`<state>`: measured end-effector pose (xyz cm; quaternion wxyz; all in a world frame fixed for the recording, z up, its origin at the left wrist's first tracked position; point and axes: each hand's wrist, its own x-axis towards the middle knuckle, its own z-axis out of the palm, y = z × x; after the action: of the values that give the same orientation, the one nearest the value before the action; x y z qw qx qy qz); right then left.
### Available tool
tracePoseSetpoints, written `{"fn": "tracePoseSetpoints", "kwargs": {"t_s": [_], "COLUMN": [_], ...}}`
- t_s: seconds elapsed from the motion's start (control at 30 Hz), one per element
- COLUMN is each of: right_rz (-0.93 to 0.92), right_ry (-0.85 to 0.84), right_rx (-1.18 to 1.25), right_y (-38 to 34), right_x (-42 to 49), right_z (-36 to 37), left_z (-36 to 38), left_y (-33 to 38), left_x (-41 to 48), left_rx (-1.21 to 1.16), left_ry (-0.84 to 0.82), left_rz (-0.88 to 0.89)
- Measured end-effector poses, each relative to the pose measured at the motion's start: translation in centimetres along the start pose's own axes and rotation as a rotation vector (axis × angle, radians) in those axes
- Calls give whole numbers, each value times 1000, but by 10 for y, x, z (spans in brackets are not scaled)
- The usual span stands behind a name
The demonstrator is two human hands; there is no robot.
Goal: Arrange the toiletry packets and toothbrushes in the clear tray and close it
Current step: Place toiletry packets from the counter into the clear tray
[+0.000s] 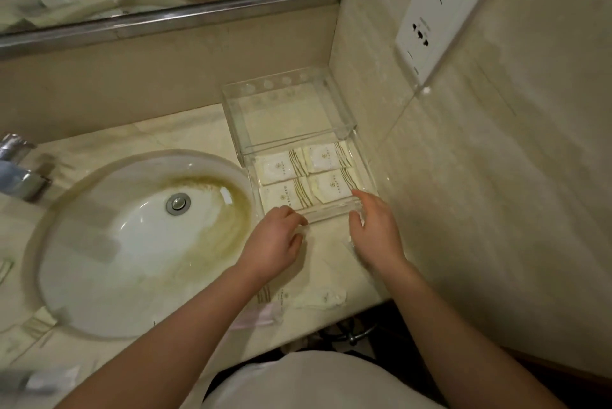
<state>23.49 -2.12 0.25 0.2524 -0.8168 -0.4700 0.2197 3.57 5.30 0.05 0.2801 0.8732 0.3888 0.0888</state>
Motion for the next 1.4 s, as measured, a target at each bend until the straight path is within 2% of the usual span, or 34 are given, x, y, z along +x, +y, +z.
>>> {"fn": "tracePoseSetpoints", "kwargs": {"t_s": [0.2, 0.37, 0.47, 0.63, 0.73, 0.97, 1.2, 1.4], "right_rz": [-64, -6, 21, 46, 55, 64, 108, 42], "right_ry": [29, 82, 91, 49, 42, -41, -242, -239], "right_rx": [-35, -88, -126, -126, -136, -254, -206, -406], "right_y": [21, 38, 42, 39, 36, 29, 15, 6], "right_x": [-38, -48, -49, -52, -51, -51, -39, -29], "right_z": [11, 13, 13, 12, 13, 22, 24, 22], "left_z": [25, 37, 45, 44, 37, -21, -39, -47], "left_y": [13, 21, 27, 32, 34, 21, -14, -16], "left_x": [-42, -61, -61, -51, -44, -46, -50, -45], "left_rx": [-2, 216, 337, 325, 215, -253, -695, -922], "left_ry": [-133, -331, -334, -367, -302, 19, 122, 101], "left_rz": [-67, -64, -63, -72, -99, -397, -682, -723]}}
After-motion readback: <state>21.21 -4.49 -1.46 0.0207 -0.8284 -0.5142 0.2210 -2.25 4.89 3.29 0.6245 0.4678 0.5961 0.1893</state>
